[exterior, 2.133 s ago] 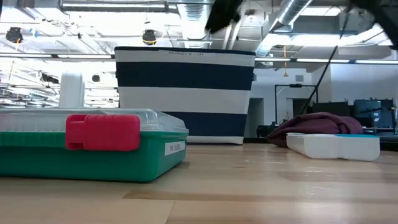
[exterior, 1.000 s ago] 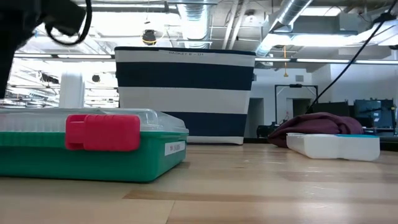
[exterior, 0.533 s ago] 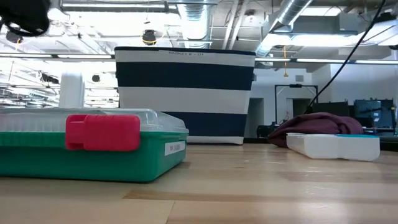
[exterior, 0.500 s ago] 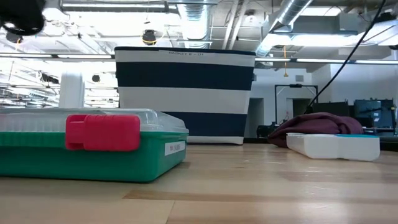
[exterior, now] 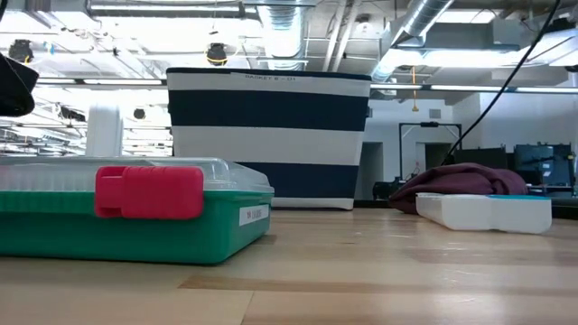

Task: Pick & place medical supplies in basket/bin
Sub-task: Put the white rolled gauze into the blue bin

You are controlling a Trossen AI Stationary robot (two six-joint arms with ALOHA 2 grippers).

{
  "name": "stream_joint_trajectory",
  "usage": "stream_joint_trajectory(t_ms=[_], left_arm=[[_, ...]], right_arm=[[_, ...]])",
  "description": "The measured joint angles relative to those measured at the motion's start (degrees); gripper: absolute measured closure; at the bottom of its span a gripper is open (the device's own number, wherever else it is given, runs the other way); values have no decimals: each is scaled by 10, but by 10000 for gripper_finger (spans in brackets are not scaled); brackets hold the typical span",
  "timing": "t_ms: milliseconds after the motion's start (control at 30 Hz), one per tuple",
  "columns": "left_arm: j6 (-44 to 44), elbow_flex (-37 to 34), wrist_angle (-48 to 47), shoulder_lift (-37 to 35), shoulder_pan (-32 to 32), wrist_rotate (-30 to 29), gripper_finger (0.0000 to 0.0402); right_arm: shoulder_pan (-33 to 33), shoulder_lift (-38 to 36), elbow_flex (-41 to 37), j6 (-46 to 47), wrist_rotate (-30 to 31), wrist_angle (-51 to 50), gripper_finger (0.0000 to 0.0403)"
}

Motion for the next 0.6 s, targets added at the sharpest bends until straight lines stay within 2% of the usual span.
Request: stream_joint_trajectory(t_ms=[200, 400, 500, 600], left_arm=[[5, -13, 25, -1, 8, -6, 246], [30, 34, -24, 2, 24, -34, 313], [36, 74, -66, 2, 29, -68, 349], [63, 131, -120, -7, 37, -133, 365]], right_arm=[[0, 0, 0, 4, 0, 0, 221], [0, 0, 0, 4, 0, 0, 221], [0, 0, 0, 4, 0, 0, 221], [0, 0, 0, 0, 0, -3, 221]])
